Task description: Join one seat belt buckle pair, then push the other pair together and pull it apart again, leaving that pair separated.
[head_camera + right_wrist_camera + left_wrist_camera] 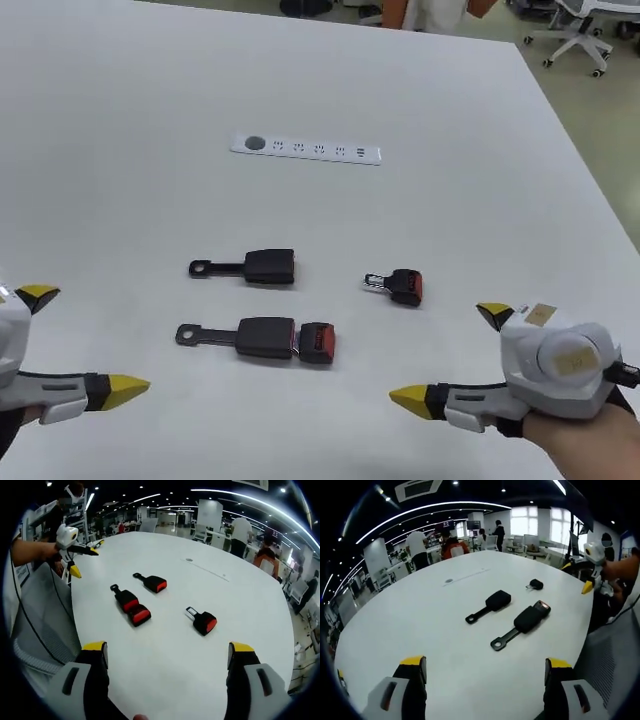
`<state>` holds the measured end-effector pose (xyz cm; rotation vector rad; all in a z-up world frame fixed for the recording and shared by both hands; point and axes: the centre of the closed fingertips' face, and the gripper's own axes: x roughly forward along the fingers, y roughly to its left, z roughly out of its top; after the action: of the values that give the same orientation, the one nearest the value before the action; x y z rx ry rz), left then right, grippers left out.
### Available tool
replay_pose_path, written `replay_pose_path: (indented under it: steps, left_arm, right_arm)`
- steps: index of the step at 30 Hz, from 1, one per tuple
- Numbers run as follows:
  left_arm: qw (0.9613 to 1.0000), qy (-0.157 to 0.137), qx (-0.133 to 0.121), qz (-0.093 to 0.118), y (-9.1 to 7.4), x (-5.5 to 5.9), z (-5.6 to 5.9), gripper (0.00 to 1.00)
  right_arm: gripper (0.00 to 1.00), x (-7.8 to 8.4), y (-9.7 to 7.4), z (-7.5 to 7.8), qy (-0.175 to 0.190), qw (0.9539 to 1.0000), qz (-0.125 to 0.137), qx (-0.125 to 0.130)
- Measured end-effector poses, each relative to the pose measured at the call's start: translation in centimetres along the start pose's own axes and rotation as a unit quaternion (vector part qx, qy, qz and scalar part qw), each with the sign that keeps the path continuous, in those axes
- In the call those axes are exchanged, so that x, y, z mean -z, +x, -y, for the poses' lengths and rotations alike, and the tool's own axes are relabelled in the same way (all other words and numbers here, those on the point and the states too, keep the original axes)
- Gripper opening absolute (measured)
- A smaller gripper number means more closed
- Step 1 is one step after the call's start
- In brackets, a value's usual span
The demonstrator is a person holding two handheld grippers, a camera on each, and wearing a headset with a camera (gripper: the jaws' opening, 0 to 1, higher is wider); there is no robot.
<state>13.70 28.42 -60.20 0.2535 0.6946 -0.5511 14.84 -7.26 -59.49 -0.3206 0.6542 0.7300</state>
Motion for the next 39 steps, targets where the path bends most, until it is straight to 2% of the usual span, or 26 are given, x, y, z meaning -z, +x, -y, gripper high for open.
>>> replay_pose_path:
  steps: [4,8,12,20,25,31,35,39]
  left_arm:
    - [0.9999,-0.011,0.0,0.009,0.1,-0.5,0.3,1.0]
    - [0.9998,-0.011,0.001,0.017,0.2,-1.0,0.7,1.0]
    - [0.9988,-0.033,0.001,0.036,0.4,-1.7,1.4,1.0]
    - [0.9989,-0.037,-0.002,0.03,0.6,-1.3,1.6,1.0]
    - [0.9982,-0.044,-0.006,0.041,0.3,-1.7,1.5,1.0]
    - [0.9968,-0.061,-0.003,0.052,0.3,-2.1,1.6,0.94]
    - [0.9965,-0.065,0.0,0.052,0.2,-2.3,2.0,0.94]
    - [0.9963,-0.067,-0.001,0.055,-0.1,-2.3,2.2,0.93]
  right_arm:
    - [1.0,0.0,-0.1,0.2,0.016,0.9998,0.005,0.007]
    - [1.0,0.1,-0.3,0.1,0.022,0.9997,0.005,0.01]
    - [0.99,0.2,-0.3,-0.3,0.021,0.9997,0.003,0.008]
    - [0.98,0.2,-0.4,-0.9,0.016,0.9999,-0.005,0.0]
    - [0.96,0.1,-0.2,-1.3,0.022,0.9997,-0.007,-0.004]
    - [0.94,0.0,0.0,-1.9,0.021,0.9997,-0.009,-0.013]
    - [0.93,-0.2,0.2,-2.1,-0.005,0.9998,-0.015,-0.012]
    - [0.93,-0.5,0.4,-2.1,-0.003,0.9998,-0.009,-0.014]
